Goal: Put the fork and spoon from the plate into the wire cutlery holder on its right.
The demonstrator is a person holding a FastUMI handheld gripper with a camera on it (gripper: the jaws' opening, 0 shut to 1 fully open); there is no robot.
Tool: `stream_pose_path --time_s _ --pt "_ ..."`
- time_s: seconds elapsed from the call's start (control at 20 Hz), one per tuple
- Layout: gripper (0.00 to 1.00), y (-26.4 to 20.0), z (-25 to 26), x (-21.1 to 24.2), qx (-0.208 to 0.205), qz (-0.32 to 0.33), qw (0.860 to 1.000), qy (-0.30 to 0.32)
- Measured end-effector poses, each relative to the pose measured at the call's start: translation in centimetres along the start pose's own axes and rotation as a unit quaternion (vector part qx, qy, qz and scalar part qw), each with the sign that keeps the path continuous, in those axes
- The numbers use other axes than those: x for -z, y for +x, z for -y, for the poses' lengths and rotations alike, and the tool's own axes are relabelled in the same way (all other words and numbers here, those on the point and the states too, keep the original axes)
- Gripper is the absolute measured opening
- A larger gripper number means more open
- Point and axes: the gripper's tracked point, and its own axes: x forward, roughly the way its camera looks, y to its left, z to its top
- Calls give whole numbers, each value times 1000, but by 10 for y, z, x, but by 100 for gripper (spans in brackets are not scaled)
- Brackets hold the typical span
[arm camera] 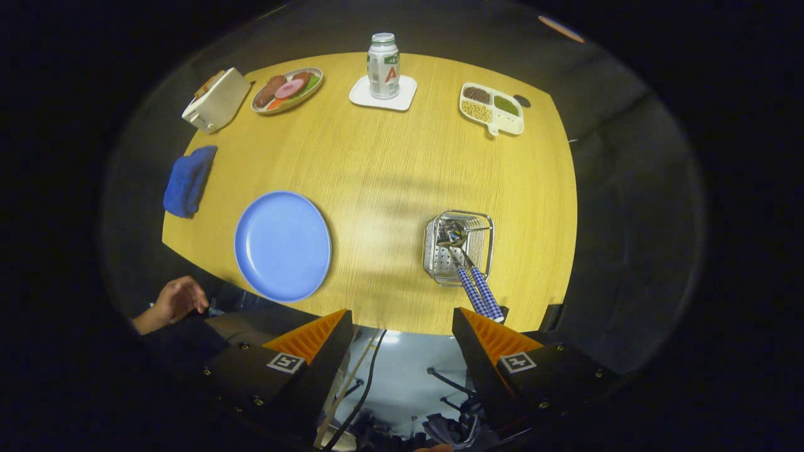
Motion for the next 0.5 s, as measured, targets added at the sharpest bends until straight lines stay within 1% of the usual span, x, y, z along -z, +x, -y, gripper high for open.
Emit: stream_pose_path --time_s 0.1,0.2,0.3,0.4,0.5 --pt "97 -10 -17 -19 23 86 996 9" --pt "97 -20 -41 -33 26 162 986 21" --pt "97 -25 -61 -32 20 189 981 34" --pt "98 -34 -68 -37 34 219 975 30" --pt "97 -49 -71 -49 51 278 959 31"
